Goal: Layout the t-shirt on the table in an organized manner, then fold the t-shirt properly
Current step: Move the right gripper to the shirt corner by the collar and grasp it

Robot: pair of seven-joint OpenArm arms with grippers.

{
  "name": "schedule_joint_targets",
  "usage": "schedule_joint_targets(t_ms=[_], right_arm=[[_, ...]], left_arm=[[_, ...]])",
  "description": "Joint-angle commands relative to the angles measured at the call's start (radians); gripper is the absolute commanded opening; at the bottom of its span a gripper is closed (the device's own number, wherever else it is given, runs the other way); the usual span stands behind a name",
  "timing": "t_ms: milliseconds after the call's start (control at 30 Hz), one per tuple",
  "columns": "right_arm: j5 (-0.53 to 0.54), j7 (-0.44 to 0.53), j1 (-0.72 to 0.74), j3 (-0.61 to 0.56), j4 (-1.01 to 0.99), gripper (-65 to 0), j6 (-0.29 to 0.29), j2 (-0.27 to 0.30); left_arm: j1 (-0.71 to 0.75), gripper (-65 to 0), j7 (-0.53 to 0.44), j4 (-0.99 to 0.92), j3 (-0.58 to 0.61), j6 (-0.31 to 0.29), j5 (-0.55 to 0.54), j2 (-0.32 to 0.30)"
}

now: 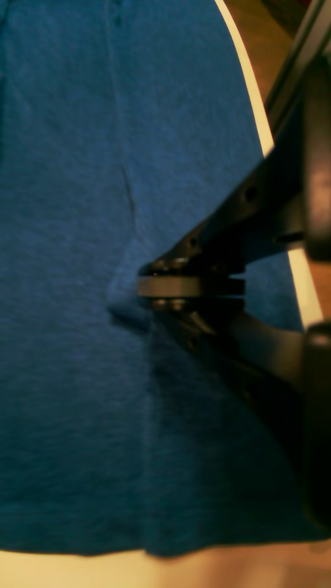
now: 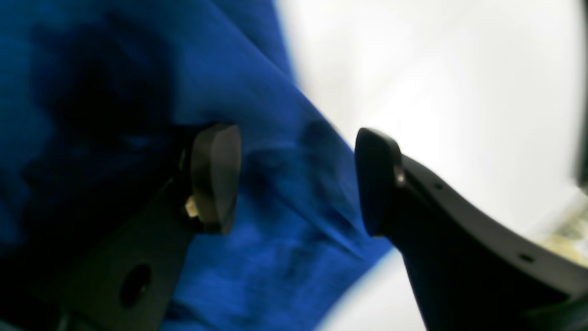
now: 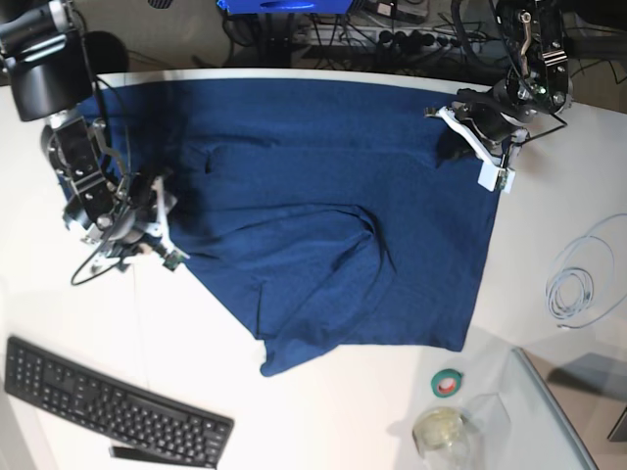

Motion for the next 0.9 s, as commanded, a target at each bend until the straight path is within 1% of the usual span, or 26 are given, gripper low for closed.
schedule_joint_targets(t_ms=[0, 33, 67, 200, 233, 267, 433, 533, 700, 800, 867], right_arm=[[-0.008, 0.01, 0.03, 0.023, 0.014, -28.4, 0.0, 0.016], [-0.008, 0.01, 0.03, 0.036, 0.013, -29.4, 0.005, 0.014], [-0.008, 0.011, 0.032, 0.045, 0.01, -32.1, 0.007, 0.014], [-0.008, 0.011, 0.038, 0.085, 0.008, -52.1, 0.007, 0.014], [-0.008, 0.011, 0.038, 0.094, 0.014, -56.3, 0.007, 0.014], [-0.008, 0.01, 0.038, 0.103, 0.017, -58.2, 0.007, 0.014], [-0.01, 0.008, 0.056, 0.108, 0.006, -59.0, 0.007, 0.022], [-0.01, 0.008, 0.068, 0.132, 0.006, -65.0, 0.003, 0.022], [-0.01, 0.01, 0.098, 0.204, -0.006, -64.2, 0.0, 0.02], [-0.01, 0.011, 0.141, 0.264, -0.061, -64.2, -0.001, 0.022], [-0.01, 0.037, 0.165, 0.303, -0.107, -64.2, -0.001, 0.022]], left_arm=[[-0.001, -65.0, -0.016, 0.005, -0.005, -0.008, -0.01, -0.009], [-0.001, -65.0, -0.016, -0.006, -0.005, -0.008, -0.01, -0.01], [-0.001, -65.0, -0.016, -0.017, -0.005, -0.008, -0.01, -0.01], [-0.003, -65.0, -0.017, -0.058, -0.005, -0.008, -0.01, -0.01], [-0.003, -65.0, -0.017, -0.064, -0.005, -0.008, -0.01, -0.01], [-0.009, -65.0, -0.017, -0.066, -0.005, -0.008, -0.01, -0.01], [-0.016, -65.0, -0.017, -0.067, -0.005, -0.006, -0.01, -0.012], [-0.016, -65.0, -0.017, -0.067, -0.005, -0.006, -0.01, -0.012], [-0.016, -65.0, -0.017, -0.066, -0.007, -0.006, -0.01, -0.013], [-0.016, -65.0, -0.017, -0.061, -0.042, -0.006, -0.01, -0.013], [-0.016, -65.0, -0.017, -0.06, -0.063, -0.006, -0.01, -0.012]])
